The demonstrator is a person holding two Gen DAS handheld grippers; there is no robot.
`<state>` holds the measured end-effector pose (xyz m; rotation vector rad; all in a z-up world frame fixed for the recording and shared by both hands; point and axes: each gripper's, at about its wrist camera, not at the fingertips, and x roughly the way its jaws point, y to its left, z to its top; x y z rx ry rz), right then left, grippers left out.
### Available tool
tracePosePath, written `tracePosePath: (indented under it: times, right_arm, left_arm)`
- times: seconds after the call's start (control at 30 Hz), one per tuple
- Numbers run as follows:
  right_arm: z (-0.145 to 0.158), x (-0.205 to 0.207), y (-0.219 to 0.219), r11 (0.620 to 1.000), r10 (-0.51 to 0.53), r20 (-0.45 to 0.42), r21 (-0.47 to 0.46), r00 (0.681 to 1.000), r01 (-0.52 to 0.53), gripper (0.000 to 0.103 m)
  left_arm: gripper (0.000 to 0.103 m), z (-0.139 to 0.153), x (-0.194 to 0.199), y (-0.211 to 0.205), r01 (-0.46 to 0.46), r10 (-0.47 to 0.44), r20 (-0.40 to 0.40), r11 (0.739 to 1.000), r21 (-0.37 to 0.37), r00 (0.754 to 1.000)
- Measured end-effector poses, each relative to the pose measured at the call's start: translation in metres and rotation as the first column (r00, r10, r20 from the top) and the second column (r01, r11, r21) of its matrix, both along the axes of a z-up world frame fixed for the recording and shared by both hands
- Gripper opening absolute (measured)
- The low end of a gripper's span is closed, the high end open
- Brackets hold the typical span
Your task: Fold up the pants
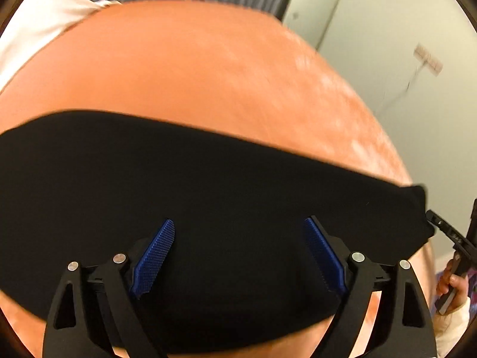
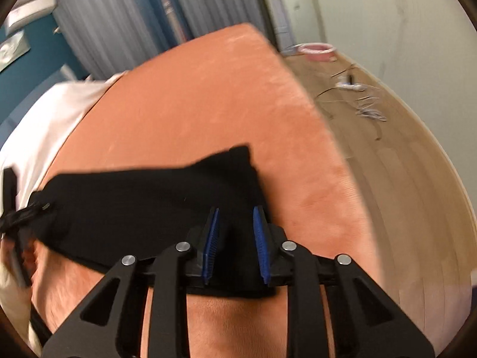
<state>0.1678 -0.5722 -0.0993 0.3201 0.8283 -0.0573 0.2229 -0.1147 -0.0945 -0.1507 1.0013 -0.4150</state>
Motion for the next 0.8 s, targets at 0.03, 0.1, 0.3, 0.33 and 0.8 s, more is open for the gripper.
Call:
tracePosePath:
  times: [0.03,0.1,0.3,0.33,0.8]
  right_arm:
    - [0.011,0.0,0.01,0.999,0.038,0.025,0.029,0.999,-0.038,0.026]
    - [0.021,0.012,0.044,0.985,0.148,0.058,0.081,0.987,-0.153,0.027]
    - [-0.027,0.04,0.08,0.993,0.114,-0.114,-0.001,0.987,-0.115,0.037]
    - [-0.013,0.042,0.087,0.991,0.132,-0.087,0.014,0.987,-0.131,0.037]
    - [-0.001,0.285,0.383,0.716,0.687,-0.121,0.281,0.717,-0.639,0.064]
  left_arm:
    - [0.087,0.005,-0.003,0.018,-0.023,0.023,0.022,1.0,-0.008,1.0]
    - [0.09,0.005,0.0,0.058,-0.1,0.099,0.035,0.994,0.047,0.994]
    - [0.088,-0.03,-0.013,0.163,-0.238,0.239,-0.089,0.971,0.029,0.967]
    - [0.088,-0.024,-0.019,0.173,-0.249,0.249,-0.073,0.968,0.013,0.966]
    - [0.09,-0.046,-0.036,0.212,-0.186,0.182,0.043,0.974,0.129,0.982]
